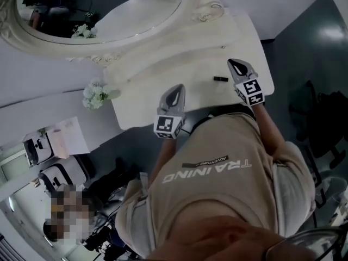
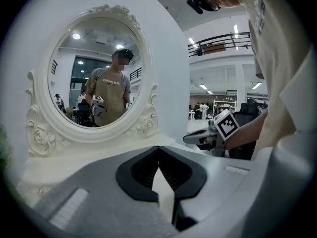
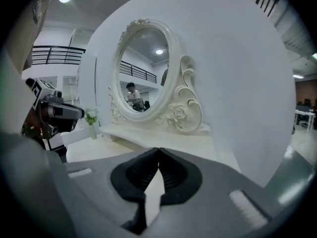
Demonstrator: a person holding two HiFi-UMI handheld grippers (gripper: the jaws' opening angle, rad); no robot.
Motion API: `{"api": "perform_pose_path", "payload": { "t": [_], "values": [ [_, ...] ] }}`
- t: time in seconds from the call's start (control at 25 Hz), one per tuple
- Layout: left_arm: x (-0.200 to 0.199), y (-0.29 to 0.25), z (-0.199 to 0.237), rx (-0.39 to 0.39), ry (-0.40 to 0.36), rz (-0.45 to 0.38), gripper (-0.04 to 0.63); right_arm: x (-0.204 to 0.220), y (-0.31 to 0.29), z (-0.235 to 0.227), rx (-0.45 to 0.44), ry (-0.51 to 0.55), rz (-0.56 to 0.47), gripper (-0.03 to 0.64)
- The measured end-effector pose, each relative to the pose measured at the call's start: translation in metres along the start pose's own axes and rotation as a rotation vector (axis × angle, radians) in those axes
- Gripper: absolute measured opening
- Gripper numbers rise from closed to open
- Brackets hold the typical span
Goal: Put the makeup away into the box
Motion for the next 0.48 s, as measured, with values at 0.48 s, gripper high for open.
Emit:
{"api": "perform_pose_path", "payload": {
  "t": [0.48],
  "values": [
    [-0.018,-0.095,0.026,0.037,0.098,0.031,0.008,0.046,-0.085,-0.048,-0.003,-0.099,0.2,0.006]
  ]
}}
Point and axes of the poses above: the fingertips, and each gripper's own axes: y backward along the fingers, z to its left, x out of its underside, the point moved 8 cm from there along y, backward along the fingers, and after that the axes turned 4 degrees about x, right-handed, at the moved point
